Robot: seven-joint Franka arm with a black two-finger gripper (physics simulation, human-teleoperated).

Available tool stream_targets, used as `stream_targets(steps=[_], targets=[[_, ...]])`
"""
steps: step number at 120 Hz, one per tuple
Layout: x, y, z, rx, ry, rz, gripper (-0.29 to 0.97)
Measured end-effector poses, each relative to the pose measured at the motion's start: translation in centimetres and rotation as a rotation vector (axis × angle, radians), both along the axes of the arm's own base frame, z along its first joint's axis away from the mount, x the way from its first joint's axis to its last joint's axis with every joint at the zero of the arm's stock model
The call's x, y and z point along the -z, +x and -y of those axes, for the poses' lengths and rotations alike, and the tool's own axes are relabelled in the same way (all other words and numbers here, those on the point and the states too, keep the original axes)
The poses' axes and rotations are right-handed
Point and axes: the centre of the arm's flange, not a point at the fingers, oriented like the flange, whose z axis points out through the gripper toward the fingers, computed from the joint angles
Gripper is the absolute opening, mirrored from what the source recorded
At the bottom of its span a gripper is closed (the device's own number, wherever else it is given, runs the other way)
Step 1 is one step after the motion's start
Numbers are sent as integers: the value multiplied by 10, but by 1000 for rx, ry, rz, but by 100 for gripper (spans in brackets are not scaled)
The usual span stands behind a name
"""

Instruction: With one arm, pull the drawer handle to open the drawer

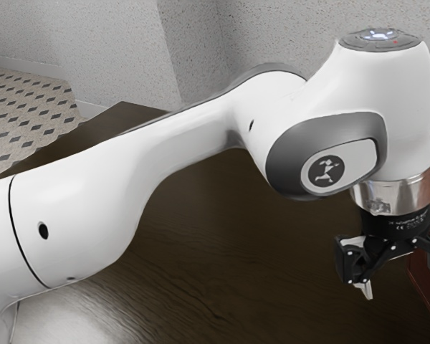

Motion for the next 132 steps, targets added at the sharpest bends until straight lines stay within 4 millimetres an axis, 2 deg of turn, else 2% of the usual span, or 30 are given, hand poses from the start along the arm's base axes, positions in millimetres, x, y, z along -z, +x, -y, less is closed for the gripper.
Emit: stream_targets(steps=[43, 82, 132], targets=[[5, 4, 12, 12, -45, 26, 67], [3, 5, 20, 17, -94, 47, 48], [16, 9, 25, 20, -110, 46, 40]])
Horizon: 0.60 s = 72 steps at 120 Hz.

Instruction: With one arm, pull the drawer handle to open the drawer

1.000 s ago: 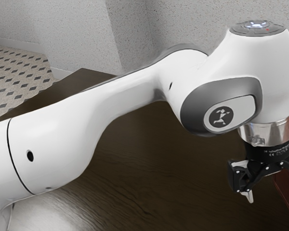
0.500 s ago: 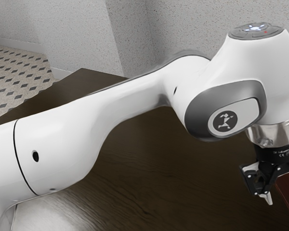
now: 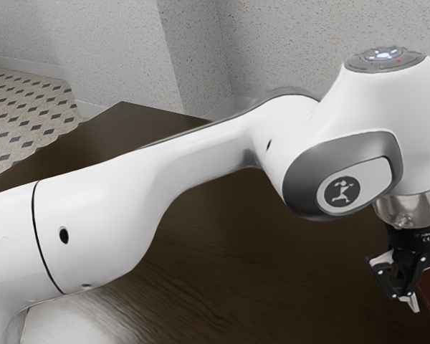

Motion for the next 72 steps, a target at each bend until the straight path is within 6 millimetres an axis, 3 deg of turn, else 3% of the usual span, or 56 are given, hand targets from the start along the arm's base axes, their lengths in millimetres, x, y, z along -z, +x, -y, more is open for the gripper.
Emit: stream_targets(steps=[33, 72], targets=[[4, -4, -2, 0, 13, -9, 40], [-1, -24, -15, -6, 58, -12, 40]])
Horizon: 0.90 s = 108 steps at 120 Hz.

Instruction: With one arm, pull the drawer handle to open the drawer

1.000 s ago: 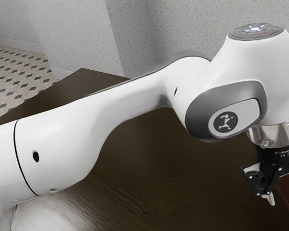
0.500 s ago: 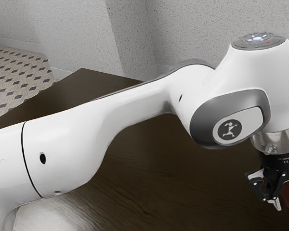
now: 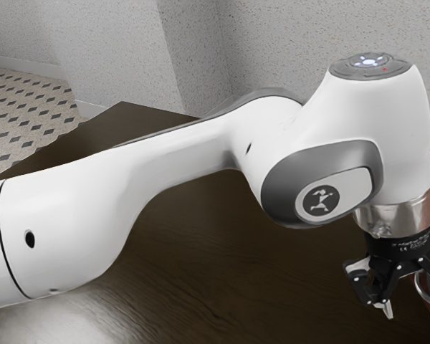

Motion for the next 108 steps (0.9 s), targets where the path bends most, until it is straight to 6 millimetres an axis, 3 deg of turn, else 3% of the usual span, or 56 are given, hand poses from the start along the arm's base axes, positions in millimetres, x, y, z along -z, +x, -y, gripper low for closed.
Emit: stream_targets(steps=[108], targets=[[10, -35, -31, 6, 69, -18, 42]])
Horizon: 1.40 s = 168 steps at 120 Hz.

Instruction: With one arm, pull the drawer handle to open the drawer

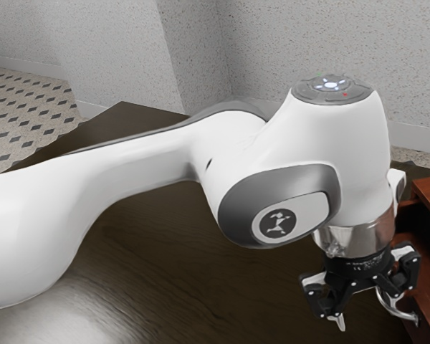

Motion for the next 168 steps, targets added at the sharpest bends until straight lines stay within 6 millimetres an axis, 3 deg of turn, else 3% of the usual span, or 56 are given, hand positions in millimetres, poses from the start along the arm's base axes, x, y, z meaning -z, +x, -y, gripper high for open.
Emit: stream_targets(steps=[83, 168], targets=[[-11, -34, -31, 7, 11, 22, 43], [-6, -71, -67, 11, 16, 26, 43]])
